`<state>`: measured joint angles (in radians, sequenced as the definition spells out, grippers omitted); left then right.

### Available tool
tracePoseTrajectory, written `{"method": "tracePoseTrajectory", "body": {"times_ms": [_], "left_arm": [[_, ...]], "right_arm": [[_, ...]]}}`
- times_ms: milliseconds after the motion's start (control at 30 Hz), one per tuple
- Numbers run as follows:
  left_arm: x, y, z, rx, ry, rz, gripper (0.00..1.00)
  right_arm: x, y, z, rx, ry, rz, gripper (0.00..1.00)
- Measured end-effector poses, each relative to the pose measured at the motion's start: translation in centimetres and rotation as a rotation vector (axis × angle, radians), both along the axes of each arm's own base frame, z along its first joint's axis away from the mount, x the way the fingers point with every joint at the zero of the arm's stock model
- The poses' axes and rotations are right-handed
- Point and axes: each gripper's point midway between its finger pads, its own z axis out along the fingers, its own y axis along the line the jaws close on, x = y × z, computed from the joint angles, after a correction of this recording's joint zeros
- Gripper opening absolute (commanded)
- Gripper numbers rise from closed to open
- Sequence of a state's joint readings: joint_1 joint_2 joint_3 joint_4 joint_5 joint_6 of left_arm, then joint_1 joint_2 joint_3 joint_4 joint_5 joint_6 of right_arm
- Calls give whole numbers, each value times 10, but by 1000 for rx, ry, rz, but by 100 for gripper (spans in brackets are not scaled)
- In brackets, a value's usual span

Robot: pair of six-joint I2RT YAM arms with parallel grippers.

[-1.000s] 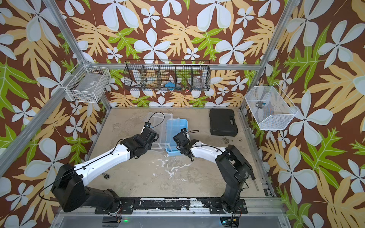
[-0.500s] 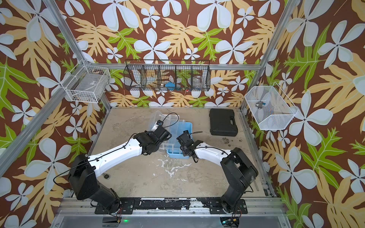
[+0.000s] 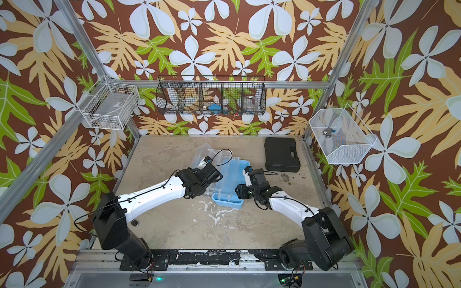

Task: Close toolboxes
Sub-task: Close the toolbox lid.

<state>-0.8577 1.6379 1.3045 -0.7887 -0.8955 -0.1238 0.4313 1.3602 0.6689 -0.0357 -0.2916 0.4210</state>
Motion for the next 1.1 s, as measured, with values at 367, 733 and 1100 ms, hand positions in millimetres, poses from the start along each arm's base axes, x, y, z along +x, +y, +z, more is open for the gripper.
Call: {"method": "tracePoseTrajectory", "body": {"times_ms": [367, 733, 1100], "left_arm": [[-5, -13, 22, 31, -25, -45, 9], [-23, -53, 41, 41, -41, -116, 11], [-44, -111, 36, -105, 46, -196, 55]], "right_arm": [[-6, 3, 6, 228, 21, 28, 66], [-9, 5, -2, 328, 48, 17, 65], [-7, 6, 7, 365, 9, 24, 67]]}}
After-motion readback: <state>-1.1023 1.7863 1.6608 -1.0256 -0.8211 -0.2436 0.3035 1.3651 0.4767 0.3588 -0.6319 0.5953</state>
